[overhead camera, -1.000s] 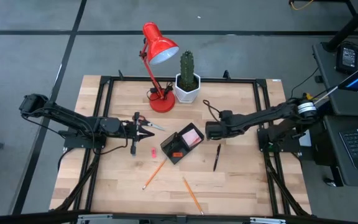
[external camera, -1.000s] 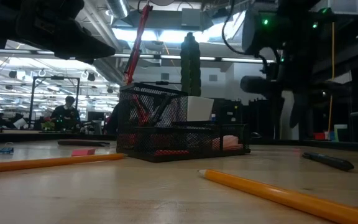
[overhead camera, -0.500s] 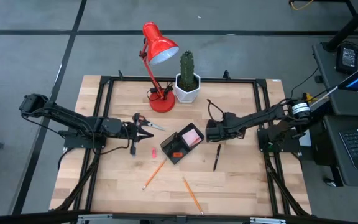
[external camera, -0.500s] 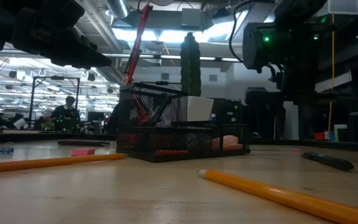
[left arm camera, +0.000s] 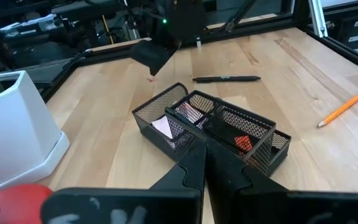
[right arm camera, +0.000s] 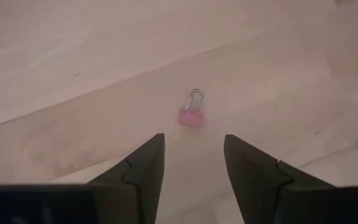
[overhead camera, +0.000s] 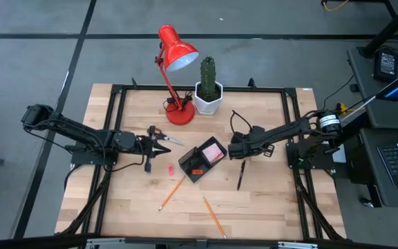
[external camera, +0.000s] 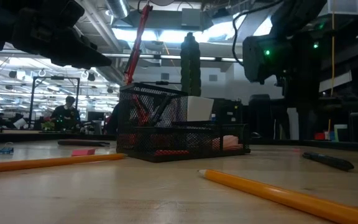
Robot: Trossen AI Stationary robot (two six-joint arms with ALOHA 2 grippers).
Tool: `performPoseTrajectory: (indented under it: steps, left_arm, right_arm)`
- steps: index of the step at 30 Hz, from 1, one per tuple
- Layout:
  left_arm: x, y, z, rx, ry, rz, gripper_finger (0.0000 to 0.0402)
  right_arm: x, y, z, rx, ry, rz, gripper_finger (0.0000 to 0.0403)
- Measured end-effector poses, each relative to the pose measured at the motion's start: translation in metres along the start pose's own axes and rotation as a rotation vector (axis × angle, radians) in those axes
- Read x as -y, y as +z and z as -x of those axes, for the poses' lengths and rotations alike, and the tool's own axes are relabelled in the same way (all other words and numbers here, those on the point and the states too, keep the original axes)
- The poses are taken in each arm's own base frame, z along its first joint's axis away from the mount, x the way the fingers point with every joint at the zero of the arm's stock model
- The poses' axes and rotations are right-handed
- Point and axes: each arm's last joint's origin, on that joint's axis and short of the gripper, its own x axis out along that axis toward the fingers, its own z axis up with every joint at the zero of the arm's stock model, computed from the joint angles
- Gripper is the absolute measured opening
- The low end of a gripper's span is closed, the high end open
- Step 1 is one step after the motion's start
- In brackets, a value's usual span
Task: Pick and place office supplies into organizer
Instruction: Put the pink binder clip into the black desk organizer
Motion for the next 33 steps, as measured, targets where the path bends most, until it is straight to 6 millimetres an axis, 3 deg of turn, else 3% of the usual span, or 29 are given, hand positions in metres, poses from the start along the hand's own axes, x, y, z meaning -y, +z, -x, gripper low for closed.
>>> performPoseTrajectory:
  steps: [13, 33]
  left_arm:
    - [0.0, 0.0, 0.0, 0.0, 0.0, 0.0, 0.0005]
    - [0.0, 0.0, 0.0, -0.002, 0.0, 0.0, 0.0004]
  right_arm:
    - [-0.003, -0.004, -0.008, 0.011, -0.018, -0.069, 0.0168]
    - [-0.014, 0.0, -0.028, 0.021, -0.051, -0.085, 0.0134]
